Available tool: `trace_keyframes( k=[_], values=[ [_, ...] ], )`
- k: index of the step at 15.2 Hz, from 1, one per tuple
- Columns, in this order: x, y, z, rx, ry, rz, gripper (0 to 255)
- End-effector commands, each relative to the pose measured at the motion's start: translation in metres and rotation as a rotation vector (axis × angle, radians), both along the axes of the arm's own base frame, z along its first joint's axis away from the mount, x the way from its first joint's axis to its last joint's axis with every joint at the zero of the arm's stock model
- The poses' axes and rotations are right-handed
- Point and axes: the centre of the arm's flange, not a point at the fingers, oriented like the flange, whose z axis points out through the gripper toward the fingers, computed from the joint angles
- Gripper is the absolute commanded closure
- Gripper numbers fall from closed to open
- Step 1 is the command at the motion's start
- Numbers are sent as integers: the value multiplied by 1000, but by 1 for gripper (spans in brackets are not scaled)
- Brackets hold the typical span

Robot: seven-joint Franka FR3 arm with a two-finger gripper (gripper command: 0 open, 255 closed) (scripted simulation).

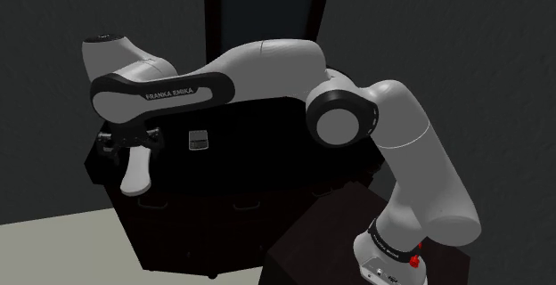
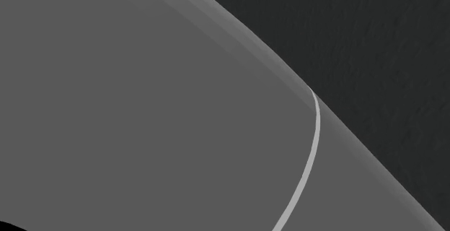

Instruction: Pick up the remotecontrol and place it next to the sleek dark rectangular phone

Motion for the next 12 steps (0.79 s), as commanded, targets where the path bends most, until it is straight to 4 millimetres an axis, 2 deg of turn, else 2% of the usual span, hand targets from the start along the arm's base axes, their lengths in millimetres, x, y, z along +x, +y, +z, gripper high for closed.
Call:
trace_keyframes(
  k=[1, 4, 12],
  values=[
    [0, 0, 13, 0, 0, 0, 0],
    [0, -1, 50, 0, 0, 0, 0],
    [0, -1, 50, 0, 0, 0, 0]
  ],
)
